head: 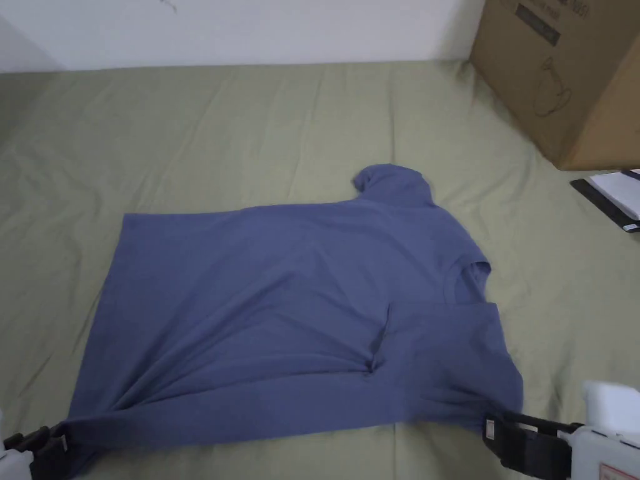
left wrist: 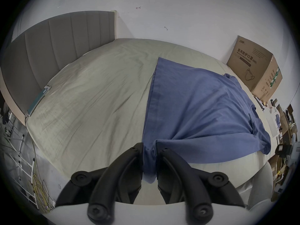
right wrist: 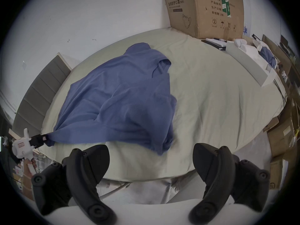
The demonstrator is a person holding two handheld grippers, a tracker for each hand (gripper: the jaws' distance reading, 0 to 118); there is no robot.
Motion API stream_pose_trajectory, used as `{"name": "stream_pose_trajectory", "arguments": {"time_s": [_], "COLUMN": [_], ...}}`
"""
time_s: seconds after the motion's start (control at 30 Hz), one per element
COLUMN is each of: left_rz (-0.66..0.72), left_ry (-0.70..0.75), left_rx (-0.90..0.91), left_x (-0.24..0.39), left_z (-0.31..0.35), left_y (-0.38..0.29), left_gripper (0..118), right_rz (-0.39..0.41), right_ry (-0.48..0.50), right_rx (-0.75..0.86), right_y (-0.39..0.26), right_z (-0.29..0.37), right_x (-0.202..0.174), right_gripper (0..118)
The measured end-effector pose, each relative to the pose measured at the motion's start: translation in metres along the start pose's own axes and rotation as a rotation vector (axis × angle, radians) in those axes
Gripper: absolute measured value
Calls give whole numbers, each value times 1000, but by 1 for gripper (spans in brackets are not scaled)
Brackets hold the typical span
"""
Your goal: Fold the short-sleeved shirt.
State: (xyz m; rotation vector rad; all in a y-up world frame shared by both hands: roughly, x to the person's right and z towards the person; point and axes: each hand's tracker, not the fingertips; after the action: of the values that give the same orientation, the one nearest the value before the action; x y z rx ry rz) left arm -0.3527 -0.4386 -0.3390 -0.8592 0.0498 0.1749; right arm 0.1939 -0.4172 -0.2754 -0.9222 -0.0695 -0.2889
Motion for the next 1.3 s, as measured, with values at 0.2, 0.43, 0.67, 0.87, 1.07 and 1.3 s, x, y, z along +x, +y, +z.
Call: {"name": "stream_pose_trajectory", "arguments": {"time_s": [0.2,0.43,0.67,0.87,1.07,1.3], "left_rz": [2,-9,-8,-43,-109,-73], "left_ry": [2,15,4,22,65,43], "left_rx": [1,1,56,67,-80,-71], "left_x": [5,11,12,20,25,12], "left_z": [7,14,18,-34,-111,-87], "left_y": [7,13,53,112,132,120], "left_gripper": [14,14,14,14,28,84], "right_rz": [88,171,148,135,121,112], "right_ry": [-48,-69,-73,-88,-139,-105], "right_rx": [-90,-93,57,96,-66,-53], "right_y": [17,19,78,144,154,133], "right_z": [-46,-44,-11,-64,-150,-132], "right_x": [0,-15,-13,-18,-17,-14], "right_gripper": [4,3,3,3,9,87]}}
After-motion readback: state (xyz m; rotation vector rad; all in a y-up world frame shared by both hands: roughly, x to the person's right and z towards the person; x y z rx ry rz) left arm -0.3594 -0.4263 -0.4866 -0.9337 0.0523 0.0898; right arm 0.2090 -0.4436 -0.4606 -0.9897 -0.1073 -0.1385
